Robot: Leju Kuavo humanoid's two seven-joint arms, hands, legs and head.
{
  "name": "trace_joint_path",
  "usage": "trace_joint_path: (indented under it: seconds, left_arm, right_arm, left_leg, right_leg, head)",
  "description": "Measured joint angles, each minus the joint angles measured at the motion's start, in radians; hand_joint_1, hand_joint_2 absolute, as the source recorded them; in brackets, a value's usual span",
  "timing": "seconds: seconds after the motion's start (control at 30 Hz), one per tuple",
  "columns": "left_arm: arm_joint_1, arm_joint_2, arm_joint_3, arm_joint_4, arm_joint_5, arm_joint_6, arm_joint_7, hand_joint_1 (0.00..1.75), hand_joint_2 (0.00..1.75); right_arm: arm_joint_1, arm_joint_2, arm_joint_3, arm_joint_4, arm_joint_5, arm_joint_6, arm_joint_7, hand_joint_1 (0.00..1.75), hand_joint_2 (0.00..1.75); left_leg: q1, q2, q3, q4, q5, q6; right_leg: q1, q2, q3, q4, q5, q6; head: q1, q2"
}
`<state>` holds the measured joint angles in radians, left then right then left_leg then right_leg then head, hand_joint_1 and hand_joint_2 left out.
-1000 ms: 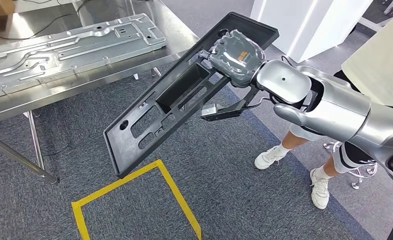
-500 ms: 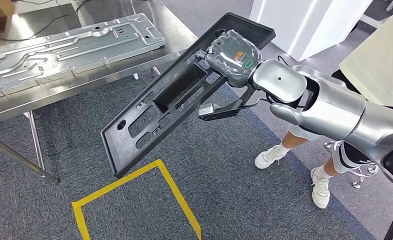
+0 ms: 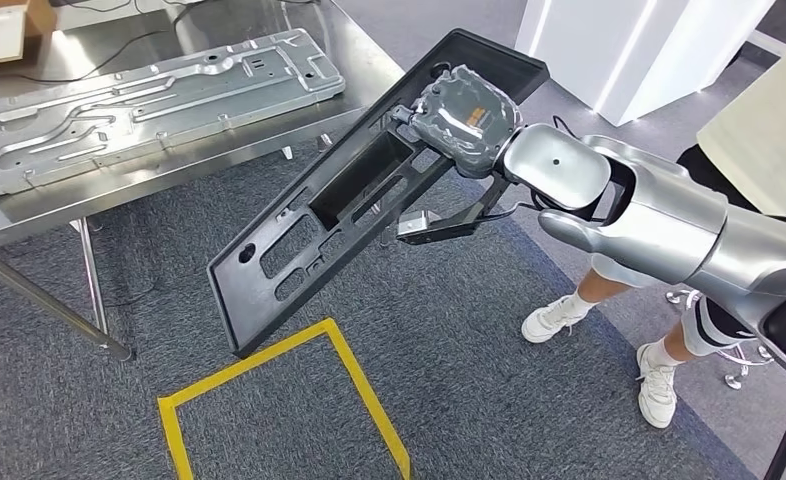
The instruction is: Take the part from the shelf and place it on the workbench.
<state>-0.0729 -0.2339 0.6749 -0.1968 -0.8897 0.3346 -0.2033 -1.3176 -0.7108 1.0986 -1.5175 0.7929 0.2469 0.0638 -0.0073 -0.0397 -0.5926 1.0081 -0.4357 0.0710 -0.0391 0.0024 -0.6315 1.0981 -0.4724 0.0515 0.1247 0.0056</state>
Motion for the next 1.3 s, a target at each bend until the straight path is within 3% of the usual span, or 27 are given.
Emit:
trace_joint_path:
  seconds: [0.07, 0.2, 0.37, 0.57, 1.3]
  left_arm:
    - [0.001, 0.000, 0.002, 0.000, -0.001, 0.000, 0.000, 0.00, 1.75]
    - [0.004, 0.000, 0.006, 0.000, -0.002, 0.000, 0.000, 0.00, 1.75]
    - [0.003, 0.000, 0.007, 0.000, -0.002, 0.000, 0.000, 0.00, 1.75]
    - [0.003, 0.000, 0.008, 0.000, -0.002, 0.000, -0.001, 0.00, 1.75]
    - [0.003, 0.000, 0.009, 0.000, -0.008, 0.000, -0.004, 0.00, 1.75]
  right_arm:
    - [0.000, -0.001, -0.001, -0.001, -0.006, -0.002, -0.011, 1.75, 1.75]
    - [0.003, -0.001, -0.003, -0.003, -0.011, -0.003, -0.020, 1.75, 1.75]
    - [0.003, -0.001, -0.003, -0.003, -0.013, -0.004, -0.020, 1.75, 1.75]
    - [0.003, -0.001, -0.003, -0.003, -0.013, -0.003, -0.020, 1.75, 1.75]
    - [-0.003, -0.003, -0.003, -0.003, 0.007, 0.015, -0.020, 1.75, 1.75]
  left_leg:
    - [-0.003, -0.006, -0.011, 0.022, -0.011, -0.010]
    - [-0.002, -0.005, -0.018, 0.025, -0.010, -0.001]
    - [-0.001, -0.002, -0.013, 0.016, -0.008, -0.010]
    - [0.001, -0.001, -0.013, 0.014, -0.007, -0.030]
    - [-0.004, -0.001, -0.018, 0.017, -0.008, -0.029]
  right_leg:
    - [0.002, 0.004, 0.028, -0.061, 0.013, -0.006]
    - [0.009, 0.008, 0.024, -0.061, 0.015, -0.013]
    - [0.011, 0.013, 0.023, -0.061, 0.015, -0.021]
    - [0.014, 0.013, 0.022, -0.060, 0.014, -0.022]
    - [0.008, 0.013, 0.025, -0.069, 0.018, -0.017]
  head:
    - [0.000, 0.000]
    - [-0.001, 0.000]
    - [-0.001, 0.000]
    - [-0.001, 0.000]
    - [-0.001, 0.000]
